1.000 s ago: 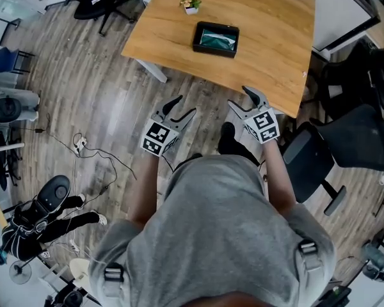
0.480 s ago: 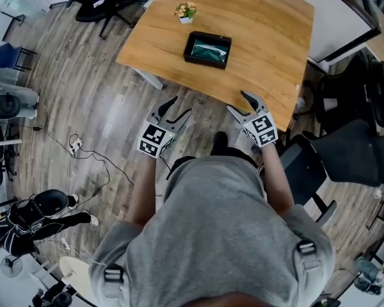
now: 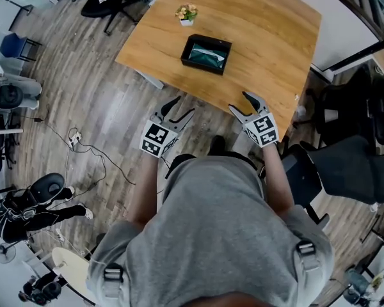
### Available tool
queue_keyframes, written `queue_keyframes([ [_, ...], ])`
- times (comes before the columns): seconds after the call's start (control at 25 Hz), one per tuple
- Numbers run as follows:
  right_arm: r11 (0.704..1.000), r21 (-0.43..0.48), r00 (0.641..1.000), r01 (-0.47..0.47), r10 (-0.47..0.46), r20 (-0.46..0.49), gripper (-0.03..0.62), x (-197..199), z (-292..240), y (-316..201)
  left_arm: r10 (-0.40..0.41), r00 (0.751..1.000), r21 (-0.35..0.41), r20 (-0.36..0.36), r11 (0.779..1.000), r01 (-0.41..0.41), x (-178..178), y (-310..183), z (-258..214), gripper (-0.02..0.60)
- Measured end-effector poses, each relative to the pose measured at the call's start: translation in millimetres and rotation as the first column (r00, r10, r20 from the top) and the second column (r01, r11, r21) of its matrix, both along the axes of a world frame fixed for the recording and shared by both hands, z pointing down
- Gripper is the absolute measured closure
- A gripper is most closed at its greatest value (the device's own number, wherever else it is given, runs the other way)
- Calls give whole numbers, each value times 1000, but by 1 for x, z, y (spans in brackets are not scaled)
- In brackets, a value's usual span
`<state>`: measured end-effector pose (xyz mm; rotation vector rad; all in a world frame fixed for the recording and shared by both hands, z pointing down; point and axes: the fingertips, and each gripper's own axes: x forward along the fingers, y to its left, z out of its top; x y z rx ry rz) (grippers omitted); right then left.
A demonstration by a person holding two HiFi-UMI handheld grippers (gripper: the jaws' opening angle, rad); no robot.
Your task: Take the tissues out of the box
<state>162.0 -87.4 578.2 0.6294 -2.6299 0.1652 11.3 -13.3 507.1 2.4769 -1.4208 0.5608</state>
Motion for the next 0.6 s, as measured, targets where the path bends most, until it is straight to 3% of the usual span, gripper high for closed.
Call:
queue_keyframes([
  [0.2,1000,-20,1000,2,-2,11,309,0,9,-8,12,1000,-20,27,1000,-11,4,-5,1,334],
  [0.6,998,-33,998,57,-57,2,309,-35,16,-25,-38,999,-31,20,999,39,-28,-25,3,334],
])
